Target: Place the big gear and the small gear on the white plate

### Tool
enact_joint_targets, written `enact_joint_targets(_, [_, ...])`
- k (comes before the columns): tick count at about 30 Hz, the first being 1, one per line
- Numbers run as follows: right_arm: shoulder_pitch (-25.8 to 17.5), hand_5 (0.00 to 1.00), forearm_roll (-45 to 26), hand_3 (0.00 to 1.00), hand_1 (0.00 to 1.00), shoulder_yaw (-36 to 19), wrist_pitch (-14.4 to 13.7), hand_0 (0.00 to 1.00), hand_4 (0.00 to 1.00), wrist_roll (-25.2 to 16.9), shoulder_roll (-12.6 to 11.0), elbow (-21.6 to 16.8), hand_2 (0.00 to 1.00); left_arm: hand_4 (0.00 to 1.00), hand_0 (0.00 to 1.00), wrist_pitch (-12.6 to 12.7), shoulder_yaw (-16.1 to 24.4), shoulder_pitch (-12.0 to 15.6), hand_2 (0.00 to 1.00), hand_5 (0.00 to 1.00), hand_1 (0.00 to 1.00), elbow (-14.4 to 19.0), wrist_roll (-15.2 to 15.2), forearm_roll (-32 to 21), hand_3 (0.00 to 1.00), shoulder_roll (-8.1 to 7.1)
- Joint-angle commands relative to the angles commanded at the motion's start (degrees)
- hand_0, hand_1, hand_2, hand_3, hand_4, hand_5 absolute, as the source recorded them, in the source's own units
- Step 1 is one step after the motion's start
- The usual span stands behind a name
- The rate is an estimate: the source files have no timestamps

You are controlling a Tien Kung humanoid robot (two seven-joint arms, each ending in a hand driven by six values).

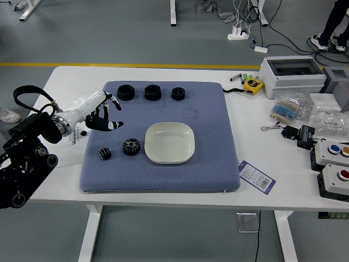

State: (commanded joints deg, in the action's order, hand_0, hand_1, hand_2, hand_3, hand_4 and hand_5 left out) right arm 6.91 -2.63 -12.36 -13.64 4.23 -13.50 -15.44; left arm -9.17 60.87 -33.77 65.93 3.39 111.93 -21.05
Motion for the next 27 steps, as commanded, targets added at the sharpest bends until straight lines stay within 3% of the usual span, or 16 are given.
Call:
enact_joint_targets(4, [-0.2, 0.706, 0.28, 0.573, 0.663, -0.13, 0.03, 0.684, 0.796, 0.06, 0.05, 0.02, 0.733, 0.937, 0.335, -6.17, 0.84, 1.31, 0.537, 0.25, 0.463, 2.95, 1.98, 1.81, 0.609, -1.64])
enact_joint_targets(5, [-0.24, 0.707, 0.32, 0.572, 0.663, -0.16, 0.04, 0.684, 0.796, 0.08, 0.06, 0.03, 0.733, 0.998, 0.445, -7.37, 0.88, 1.58, 0.594, 0.213, 0.551, 3.54, 2.19, 2.25, 0.654, -1.92])
enact_joint_targets(10, [-0.45, 0.707, 0.42, 0.572, 0.663, -0.24, 0.01, 0.684, 0.796, 0.12, 0.13, 0.05, 0.733, 0.998, 0.445, -9.87, -0.43, 2.71, 0.594, 0.213, 0.551, 5.37, 2.75, 4.04, 0.654, -2.7])
enact_joint_targets(11, [-0.49, 0.705, 0.39, 0.572, 0.664, -0.23, -0.01, 0.684, 0.795, 0.11, 0.15, 0.05, 0.733, 0.987, 0.443, -10.08, -0.76, 2.92, 0.591, 0.15, 0.548, 5.44, 2.77, 4.26, 0.66, -2.67])
enact_joint_targets(16, [-0.58, 0.705, 0.31, 0.572, 0.664, -0.22, -0.06, 0.684, 0.795, 0.08, 0.18, 0.06, 0.733, 0.987, 0.443, -9.74, -2.16, 3.22, 0.591, 0.15, 0.548, 4.71, 2.51, 4.75, 0.66, -2.28])
enact_joint_targets(18, [-0.58, 0.706, 0.24, 0.572, 0.664, -0.21, -0.08, 0.684, 0.795, 0.07, 0.19, 0.07, 0.733, 0.945, 0.428, -9.39, -2.55, 3.18, 0.578, 0.124, 0.534, 4.25, 2.35, 4.95, 0.639, -2.15])
enact_joint_targets(27, [-0.33, 0.707, -0.2, 0.572, 0.663, 0.04, -0.07, 0.684, 0.796, -0.01, 0.17, 0.03, 0.733, 0.909, 0.424, -7.55, -4.06, 2.58, 0.566, 0.108, 0.527, 0.27, 1.56, 5.96, 0.624, -1.46])
